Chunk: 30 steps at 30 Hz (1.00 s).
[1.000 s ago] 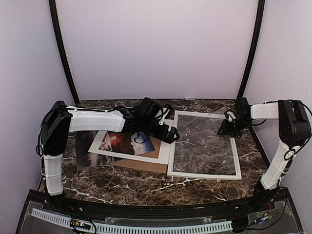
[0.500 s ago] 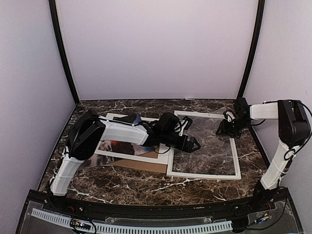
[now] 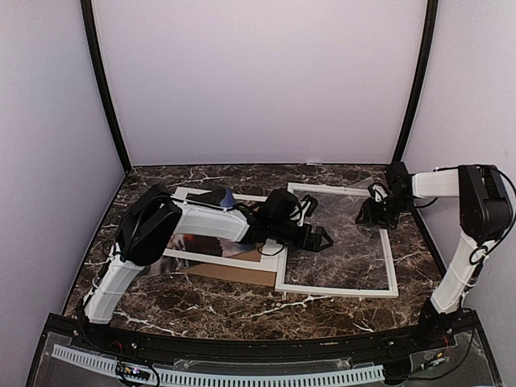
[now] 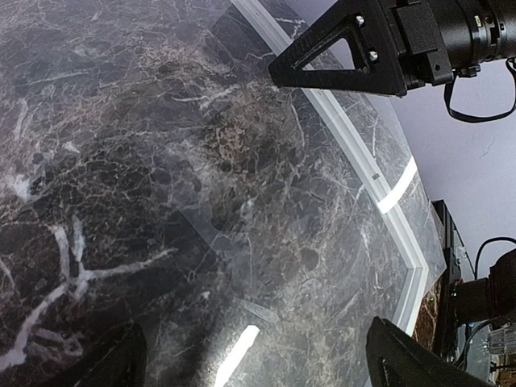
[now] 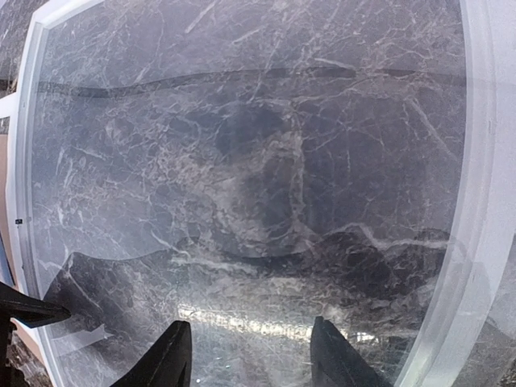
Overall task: Put the photo into the frame
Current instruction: Place the glass panel at the frame body.
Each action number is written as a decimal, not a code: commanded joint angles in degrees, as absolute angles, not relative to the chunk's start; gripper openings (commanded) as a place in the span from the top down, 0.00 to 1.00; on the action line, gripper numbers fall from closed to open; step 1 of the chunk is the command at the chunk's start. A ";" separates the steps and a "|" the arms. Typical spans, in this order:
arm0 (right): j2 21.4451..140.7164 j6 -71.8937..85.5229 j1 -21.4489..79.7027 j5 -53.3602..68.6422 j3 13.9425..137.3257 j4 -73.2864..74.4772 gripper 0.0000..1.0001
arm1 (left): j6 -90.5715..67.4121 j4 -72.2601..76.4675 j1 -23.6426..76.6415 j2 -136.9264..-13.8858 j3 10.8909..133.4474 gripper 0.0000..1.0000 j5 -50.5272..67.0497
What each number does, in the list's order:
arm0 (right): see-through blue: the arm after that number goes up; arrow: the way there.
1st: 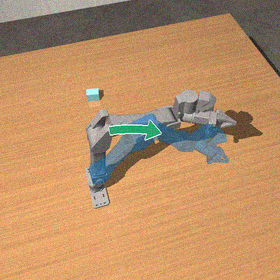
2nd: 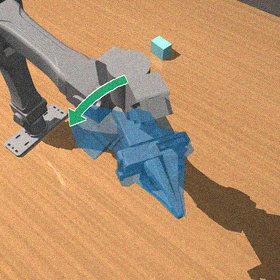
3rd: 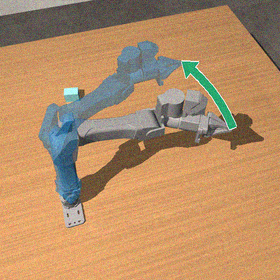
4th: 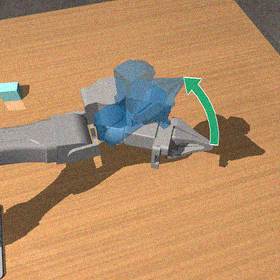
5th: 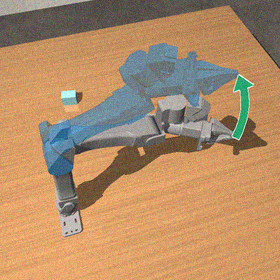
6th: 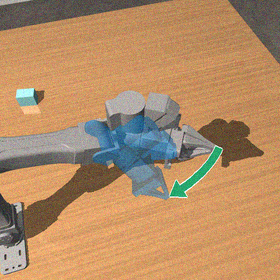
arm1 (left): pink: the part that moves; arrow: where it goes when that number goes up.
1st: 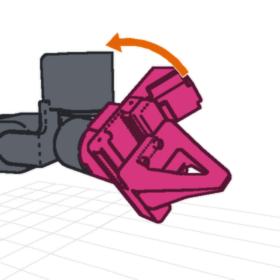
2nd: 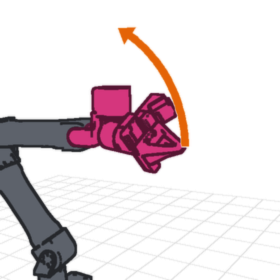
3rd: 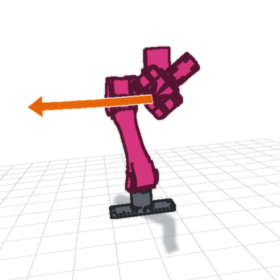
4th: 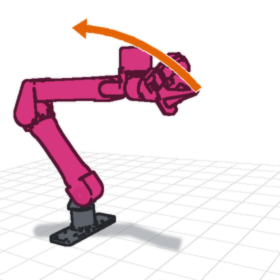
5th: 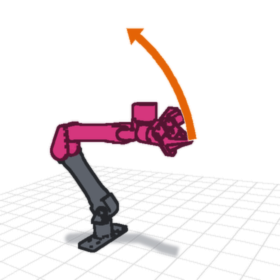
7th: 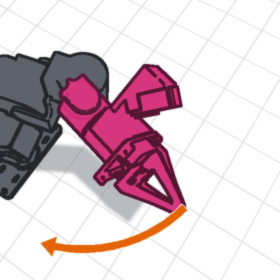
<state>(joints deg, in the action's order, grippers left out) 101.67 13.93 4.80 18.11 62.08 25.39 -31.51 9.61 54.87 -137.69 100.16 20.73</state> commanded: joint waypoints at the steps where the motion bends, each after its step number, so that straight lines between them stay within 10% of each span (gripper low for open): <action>1: 101.99 13.58 5.22 17.12 64.42 26.03 0.49 | -32.48 8.53 54.93 -137.64 100.37 0.03 20.37; 30: 98.84 13.19 0.53 10.27 66.55 29.76 0.46 | -32.52 9.21 54.93 -134.78 93.96 0.05 16.26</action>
